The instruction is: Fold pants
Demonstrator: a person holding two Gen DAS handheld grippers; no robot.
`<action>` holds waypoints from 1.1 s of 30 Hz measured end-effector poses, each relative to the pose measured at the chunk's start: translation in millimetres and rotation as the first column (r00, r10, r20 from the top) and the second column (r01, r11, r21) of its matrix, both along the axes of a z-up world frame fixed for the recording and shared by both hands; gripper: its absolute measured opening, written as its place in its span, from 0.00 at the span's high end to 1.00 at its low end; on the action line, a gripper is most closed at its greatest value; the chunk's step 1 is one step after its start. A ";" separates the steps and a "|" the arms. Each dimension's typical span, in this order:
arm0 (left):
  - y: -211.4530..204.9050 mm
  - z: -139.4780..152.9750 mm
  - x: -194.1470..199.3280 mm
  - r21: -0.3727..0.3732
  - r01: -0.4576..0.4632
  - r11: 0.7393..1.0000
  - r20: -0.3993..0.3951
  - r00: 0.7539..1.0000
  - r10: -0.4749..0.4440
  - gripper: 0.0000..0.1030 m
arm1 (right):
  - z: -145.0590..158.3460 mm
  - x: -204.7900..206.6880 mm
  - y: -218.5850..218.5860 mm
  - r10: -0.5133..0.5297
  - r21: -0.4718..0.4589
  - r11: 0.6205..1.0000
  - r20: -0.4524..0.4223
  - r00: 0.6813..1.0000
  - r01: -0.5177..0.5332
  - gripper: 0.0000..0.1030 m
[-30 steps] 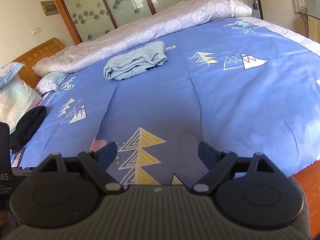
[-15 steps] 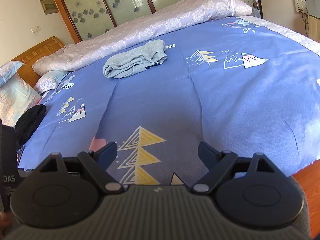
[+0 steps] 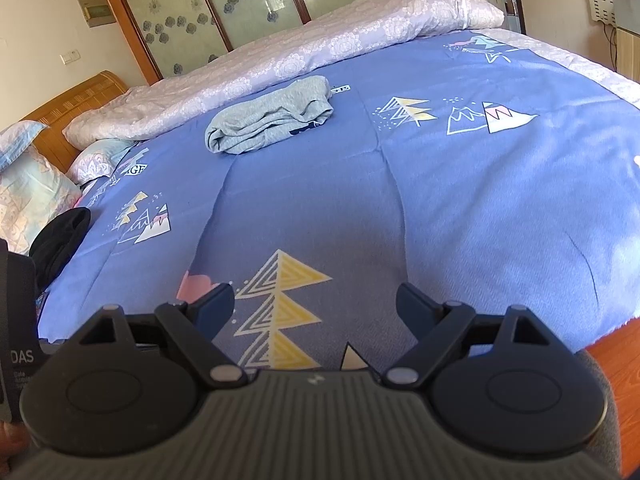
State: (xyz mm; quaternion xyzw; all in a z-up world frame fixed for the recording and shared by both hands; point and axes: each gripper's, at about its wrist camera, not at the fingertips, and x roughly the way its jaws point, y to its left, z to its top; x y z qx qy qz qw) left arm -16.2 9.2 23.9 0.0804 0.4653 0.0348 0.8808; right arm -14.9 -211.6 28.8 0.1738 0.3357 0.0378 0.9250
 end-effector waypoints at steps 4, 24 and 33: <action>0.2 -1.1 0.5 0.004 -0.003 1.000 -0.001 1.000 0.003 0.00 | -1.0 -0.3 -0.4 -0.001 0.004 1.000 -0.001 1.000 0.001 0.13; 2.1 -5.2 1.4 0.009 -0.017 1.000 -0.012 1.000 0.017 0.00 | -4.6 1.3 -1.2 -0.003 0.010 1.000 -0.015 1.000 0.003 0.13; 0.6 0.3 -1.5 -0.010 0.007 1.000 0.018 1.000 -0.007 0.00 | -5.9 1.1 -0.9 -0.001 0.008 1.000 -0.013 1.000 0.001 0.13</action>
